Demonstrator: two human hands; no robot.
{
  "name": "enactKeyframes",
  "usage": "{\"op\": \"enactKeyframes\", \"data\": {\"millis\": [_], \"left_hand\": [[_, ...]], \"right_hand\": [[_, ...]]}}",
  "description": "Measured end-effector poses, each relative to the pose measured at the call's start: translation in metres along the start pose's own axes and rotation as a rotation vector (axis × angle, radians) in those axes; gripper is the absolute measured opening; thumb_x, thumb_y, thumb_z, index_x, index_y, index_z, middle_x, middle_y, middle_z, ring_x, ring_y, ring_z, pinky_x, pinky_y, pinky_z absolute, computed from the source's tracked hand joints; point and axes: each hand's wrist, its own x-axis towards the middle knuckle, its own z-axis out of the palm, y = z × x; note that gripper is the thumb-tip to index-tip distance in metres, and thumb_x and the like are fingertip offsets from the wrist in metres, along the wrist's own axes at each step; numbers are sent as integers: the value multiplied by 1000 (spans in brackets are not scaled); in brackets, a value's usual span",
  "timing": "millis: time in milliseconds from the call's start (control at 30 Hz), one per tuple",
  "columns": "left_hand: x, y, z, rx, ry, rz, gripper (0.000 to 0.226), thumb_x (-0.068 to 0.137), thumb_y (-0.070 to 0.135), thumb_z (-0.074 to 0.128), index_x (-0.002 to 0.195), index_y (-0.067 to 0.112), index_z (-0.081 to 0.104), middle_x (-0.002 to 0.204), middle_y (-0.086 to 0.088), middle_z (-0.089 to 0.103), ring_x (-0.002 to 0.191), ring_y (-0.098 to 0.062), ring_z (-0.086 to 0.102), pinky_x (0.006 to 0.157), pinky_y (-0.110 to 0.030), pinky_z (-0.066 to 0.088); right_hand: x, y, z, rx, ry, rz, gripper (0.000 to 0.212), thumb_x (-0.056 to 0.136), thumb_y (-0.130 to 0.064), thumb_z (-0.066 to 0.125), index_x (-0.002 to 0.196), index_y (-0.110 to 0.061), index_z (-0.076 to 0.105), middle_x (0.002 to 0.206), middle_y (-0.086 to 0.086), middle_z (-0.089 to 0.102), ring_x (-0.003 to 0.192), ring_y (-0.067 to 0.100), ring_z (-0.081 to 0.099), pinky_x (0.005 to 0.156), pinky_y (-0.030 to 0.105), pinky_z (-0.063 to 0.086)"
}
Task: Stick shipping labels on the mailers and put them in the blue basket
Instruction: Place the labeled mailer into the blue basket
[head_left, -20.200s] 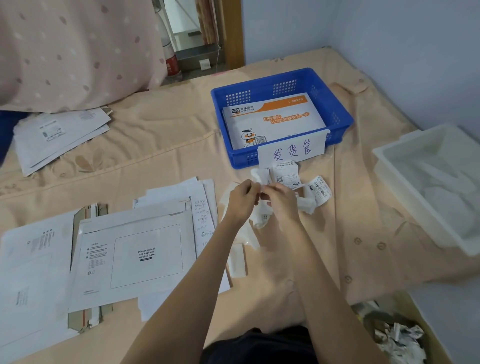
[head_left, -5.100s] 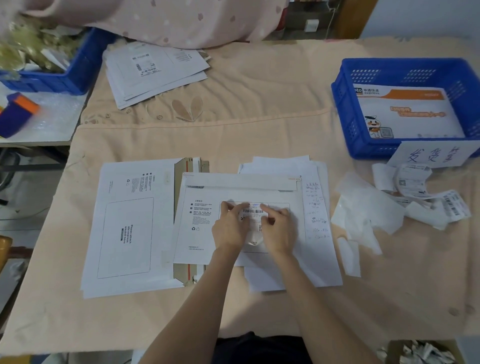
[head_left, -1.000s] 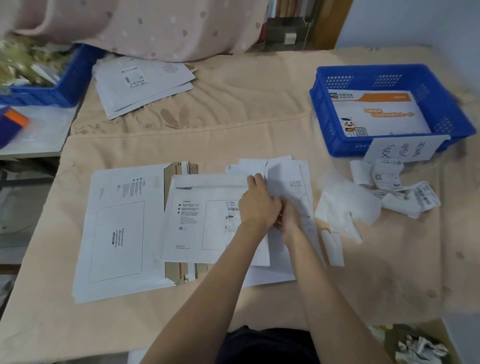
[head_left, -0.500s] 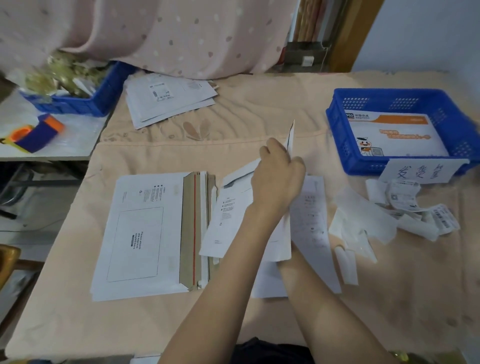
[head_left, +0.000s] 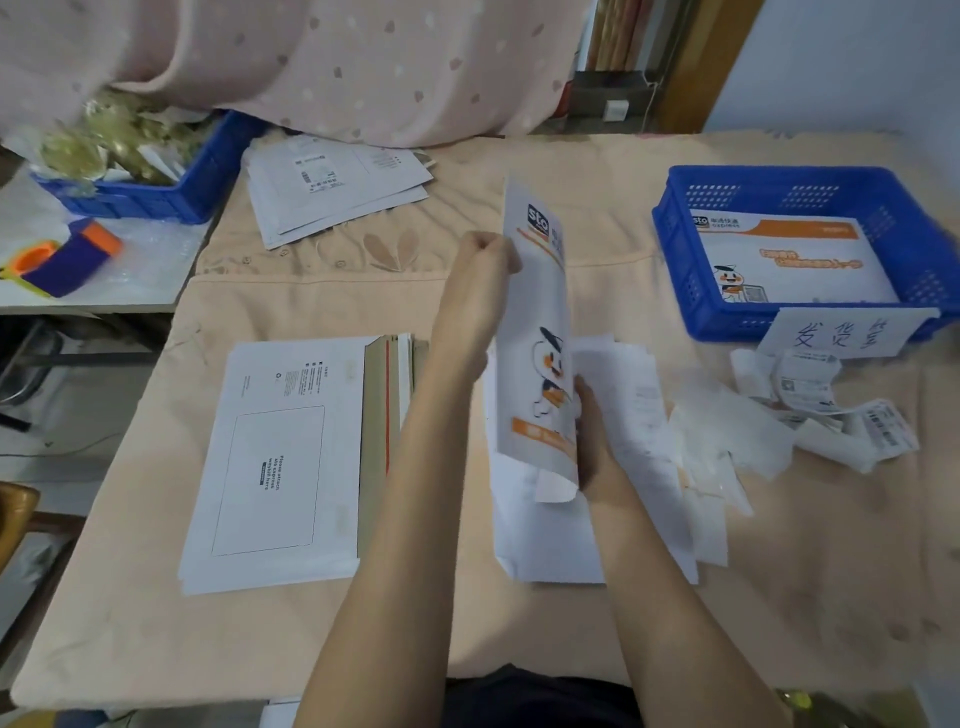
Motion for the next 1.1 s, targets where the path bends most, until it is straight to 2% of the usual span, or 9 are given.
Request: {"op": "enactKeyframes", "data": {"millis": [100,200,333,400,500,567,700,867,1100], "left_hand": [[11,-12,-27,71,-53,-57,20,89,5,40,81,22,46,75,12,38,80,-16,47,76,-33,40],[23,-29,-57,208,-85,-133,28,88,4,41,105,21,55,81,3,55,70,-16,52,55,-20,40],[34,-68,-74,305,-3,-250,28,87,5,54,112,18,57,103,-8,63,83,-22,59,70,-31,46],[34,-89,-69,348,99,-242,26,81,6,68,104,12,58,101,-8,62,88,-25,59,73,-34,48],[31,-116,-56,368,261,-167,38,72,1,75,76,25,46,77,9,47,66,-9,47,55,-18,38],[28,-133,-51,364,292,-175,41,71,3,76,88,22,44,79,12,42,65,-3,44,57,-21,38],[28,-151,-39,394,252,-213,46,72,7,76,109,10,50,97,-4,55,86,-23,56,70,-29,44],[30,-147,-11,496,244,-259,64,73,13,77,129,5,47,112,-8,55,105,-29,56,80,-32,45],[30,-120,61,474,255,-164,64,72,12,77,127,8,45,111,-8,60,102,-28,59,86,-37,49]], "right_hand": [[17,-1,-22,-126,165,-67,55,76,-67,61,105,-22,74,99,8,74,85,24,72,77,37,59],[27,-8,-43,-248,431,-127,49,64,-61,71,95,-24,72,94,4,74,88,26,69,87,42,55],[31,-16,-58,-327,638,-194,48,59,-45,77,96,-16,67,93,4,72,87,27,70,81,41,57],[31,-16,-58,-469,765,-257,62,60,-44,77,110,-12,60,107,5,67,95,28,65,82,43,55],[29,-14,-55,-671,919,-348,71,65,-45,77,120,-6,55,121,11,58,111,33,54,91,47,49],[27,-13,-57,-750,969,-380,67,71,-40,76,123,-4,53,124,14,55,116,32,48,92,43,44],[16,-14,-68,-777,1005,-393,64,73,-34,76,123,-5,52,123,16,55,116,33,45,93,43,41],[2,-24,-91,-734,1038,-412,61,70,-30,78,121,-10,51,117,13,56,112,32,47,90,43,43],[-13,-87,-155,-699,992,-475,50,70,-28,73,114,-14,53,114,10,61,106,31,57,87,48,50]]}}
